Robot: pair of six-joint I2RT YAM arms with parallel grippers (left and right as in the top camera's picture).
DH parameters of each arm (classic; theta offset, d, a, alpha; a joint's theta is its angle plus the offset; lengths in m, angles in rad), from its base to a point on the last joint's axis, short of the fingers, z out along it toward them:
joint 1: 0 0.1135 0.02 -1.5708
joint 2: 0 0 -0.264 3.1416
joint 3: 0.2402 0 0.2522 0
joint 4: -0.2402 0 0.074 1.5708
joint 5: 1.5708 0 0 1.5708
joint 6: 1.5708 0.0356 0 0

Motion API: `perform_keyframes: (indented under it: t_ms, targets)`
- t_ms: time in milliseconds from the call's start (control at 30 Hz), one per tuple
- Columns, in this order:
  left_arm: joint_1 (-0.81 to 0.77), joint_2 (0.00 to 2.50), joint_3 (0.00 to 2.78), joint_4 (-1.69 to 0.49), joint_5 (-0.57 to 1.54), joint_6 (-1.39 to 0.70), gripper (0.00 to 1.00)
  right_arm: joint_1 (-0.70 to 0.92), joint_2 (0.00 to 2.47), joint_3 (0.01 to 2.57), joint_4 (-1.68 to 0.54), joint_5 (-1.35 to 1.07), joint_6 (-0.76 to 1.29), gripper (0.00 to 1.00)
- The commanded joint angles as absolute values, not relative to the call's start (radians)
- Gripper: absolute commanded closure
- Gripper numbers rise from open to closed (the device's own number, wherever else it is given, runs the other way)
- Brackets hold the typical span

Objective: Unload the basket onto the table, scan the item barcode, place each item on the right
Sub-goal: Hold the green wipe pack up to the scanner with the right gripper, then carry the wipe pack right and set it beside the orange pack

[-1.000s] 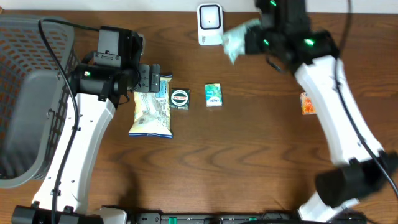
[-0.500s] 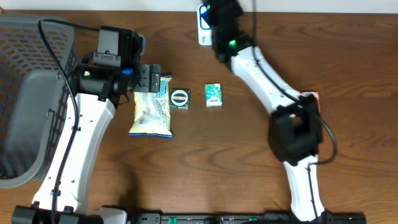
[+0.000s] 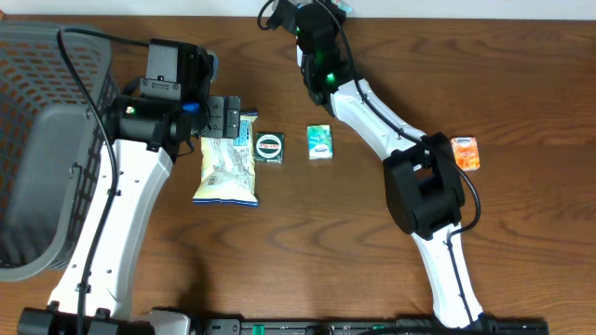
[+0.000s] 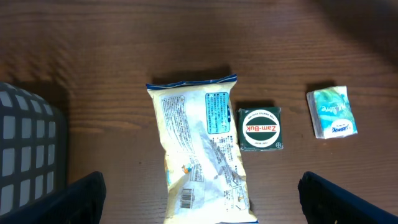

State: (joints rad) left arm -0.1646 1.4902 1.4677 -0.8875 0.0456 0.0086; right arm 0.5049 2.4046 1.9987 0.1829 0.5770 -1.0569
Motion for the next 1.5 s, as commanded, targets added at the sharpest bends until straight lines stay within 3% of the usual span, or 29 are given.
perform_keyframes:
  t_ms: [0, 300, 400, 700, 800, 967, 1133, 1467]
  targets:
    - [-0.16, 1.49, 1.477, -0.89, 0.04, 0.026, 0.02, 0.514, 2.407, 2.019, 0.176, 0.592, -1.077, 0.99]
    - [-0.16, 1.49, 1.477, -0.89, 0.04, 0.026, 0.02, 0.511, 2.34, 2.019, 0.108, 0.591, -0.825, 0.99]
    - [-0.16, 1.49, 1.477, -0.89, 0.04, 0.026, 0.02, 0.495, 2.265, 2.019, -0.033, 0.535, -0.669, 0.99]
    - [-0.16, 1.49, 1.477, -0.89, 0.04, 0.026, 0.02, 0.356, 1.968, 2.019, -0.564, 0.123, 0.053, 0.99]
    - [-0.16, 1.49, 1.477, -0.89, 0.04, 0.026, 0.02, 0.271, 1.882, 2.019, -0.775, 0.015, 0.183, 0.99]
    - [-0.16, 1.49, 1.477, -0.89, 0.04, 0.026, 0.02, 0.131, 1.832, 2.019, -1.098, 0.001, 0.285, 0.99]
    - [-0.16, 1.49, 1.477, -0.89, 0.04, 0.026, 0.02, -0.001, 1.846, 1.96, -1.274, 0.001, 0.285, 0.99]
    - [-0.16, 1.49, 1.477, -0.89, 0.04, 0.026, 0.02, -0.169, 1.847, 1.641, -1.117, 0.001, 0.322, 0.99]
